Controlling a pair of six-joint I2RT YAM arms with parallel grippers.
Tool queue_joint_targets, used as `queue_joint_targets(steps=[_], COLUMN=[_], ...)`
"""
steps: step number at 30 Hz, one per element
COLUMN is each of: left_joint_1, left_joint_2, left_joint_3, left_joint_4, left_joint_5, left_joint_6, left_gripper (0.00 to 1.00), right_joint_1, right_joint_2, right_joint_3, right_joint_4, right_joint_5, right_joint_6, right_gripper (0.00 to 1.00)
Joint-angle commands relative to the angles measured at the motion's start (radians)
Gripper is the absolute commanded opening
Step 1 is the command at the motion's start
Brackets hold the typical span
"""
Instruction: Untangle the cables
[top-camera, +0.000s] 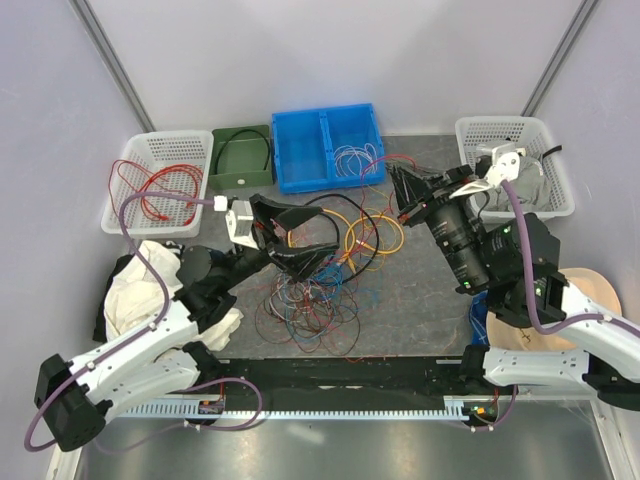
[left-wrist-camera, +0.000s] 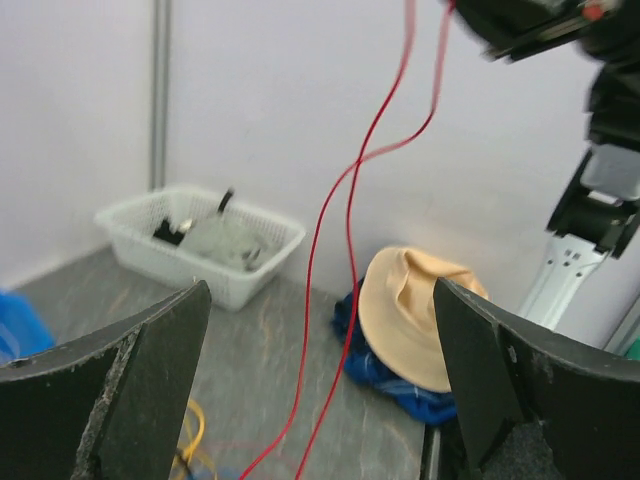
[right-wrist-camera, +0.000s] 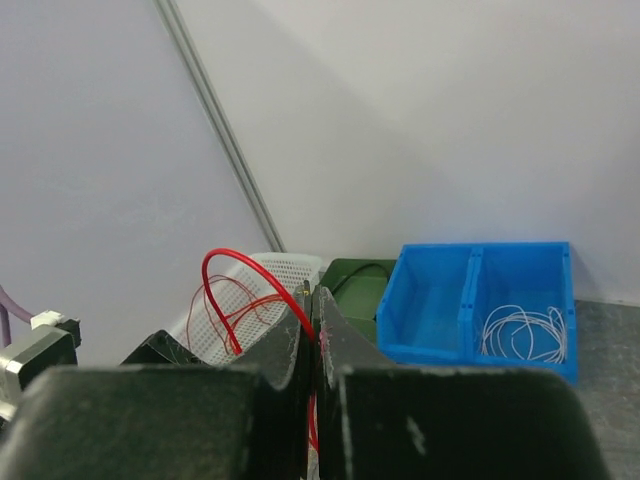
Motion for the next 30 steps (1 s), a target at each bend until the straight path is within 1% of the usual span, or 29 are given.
queue_joint_targets(steps=[1, 4, 11, 15, 21, 25, 27, 28, 30], left_joint_1=[-0.018, -0.029, -0.069, -0.087, -0.107, -0.112, -0.117, -0.118, -0.118], left_joint_2=[0.057, 0.112, 0.236, 0.311, 0.42, 0.462, 0.474, 0.476, 0.473], left_joint_3=[-0.016, 0.021, 0.09, 0.13, 0.194, 0.22, 0.226, 0.231, 0.246], left_joint_4=[0.448, 0.479, 0.496, 0.518, 0.546, 0.545, 0.546, 0.543, 0.499], left_joint_5=[0.108, 0.123, 0.16, 0.178, 0.221, 0.25, 0.27, 0.279, 0.295], left_joint_6=[0.012, 0.026, 0.129, 0.128, 0.095, 0.069, 0.057, 0.055, 0.057], left_gripper=[1.0, 1.0, 1.0, 1.0, 1.0, 0.83, 0.79, 0.66, 0.47], right_joint_1=[-0.001, -0.001, -0.001, 0.001, -0.001, -0.001, -0.001, -0.001, -0.001], right_joint_2=[0.035, 0.049, 0.063, 0.07, 0.072, 0.067, 0.061, 0.06, 0.052], right_joint_3=[0.061, 0.068, 0.082, 0.093, 0.091, 0.084, 0.07, 0.067, 0.058], right_joint_4=[-0.091, -0.111, -0.141, -0.158, -0.168, -0.169, -0.169, -0.169, -0.171], right_joint_5=[-0.051, -0.072, -0.127, -0.147, -0.138, -0.135, -0.128, -0.126, -0.117], right_joint_6=[0.079, 0.104, 0.151, 0.164, 0.156, 0.154, 0.154, 0.153, 0.154], right_gripper=[0.0, 0.0, 0.0, 0.0, 0.0, 0.0, 0.0, 0.0, 0.0])
